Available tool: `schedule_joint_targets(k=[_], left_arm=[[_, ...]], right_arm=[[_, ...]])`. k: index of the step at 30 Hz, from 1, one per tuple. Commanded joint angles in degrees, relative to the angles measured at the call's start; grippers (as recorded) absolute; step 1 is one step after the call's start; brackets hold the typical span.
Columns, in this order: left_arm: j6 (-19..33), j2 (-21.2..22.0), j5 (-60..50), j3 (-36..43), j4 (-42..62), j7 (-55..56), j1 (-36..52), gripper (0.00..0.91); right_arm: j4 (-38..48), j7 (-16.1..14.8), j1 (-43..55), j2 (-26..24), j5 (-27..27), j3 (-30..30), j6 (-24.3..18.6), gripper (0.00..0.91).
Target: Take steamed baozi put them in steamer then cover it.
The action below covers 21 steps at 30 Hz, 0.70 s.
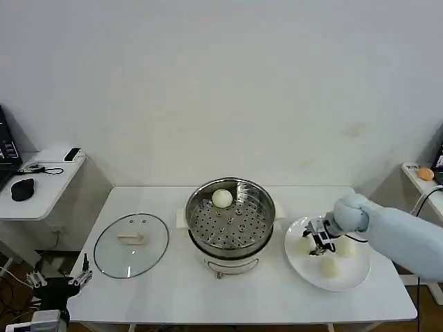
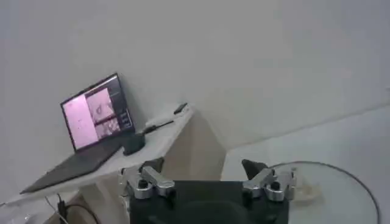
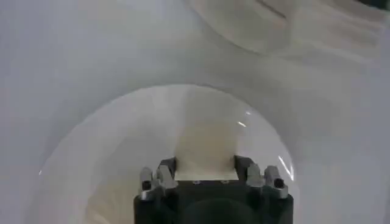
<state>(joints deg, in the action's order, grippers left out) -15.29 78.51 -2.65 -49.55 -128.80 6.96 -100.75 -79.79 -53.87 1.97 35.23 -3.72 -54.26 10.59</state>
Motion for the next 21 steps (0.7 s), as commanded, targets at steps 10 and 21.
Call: schedule_joint_targets(k=[10,21], left_arm=[[-0.1,-1.1,0.1,1.2,-0.8,-0.1,0.8,0.907],[-0.2,-2.4,0.3,1.4,-0.3,-0.3,1.9,0.907]], right_arm=[[-9.3,0.1,26.1,-5.3,11.0,-9.8,2.5,0.665],[-11.0,4.7,42.8,7.6,24.1,-20.1,8.9,0.665]])
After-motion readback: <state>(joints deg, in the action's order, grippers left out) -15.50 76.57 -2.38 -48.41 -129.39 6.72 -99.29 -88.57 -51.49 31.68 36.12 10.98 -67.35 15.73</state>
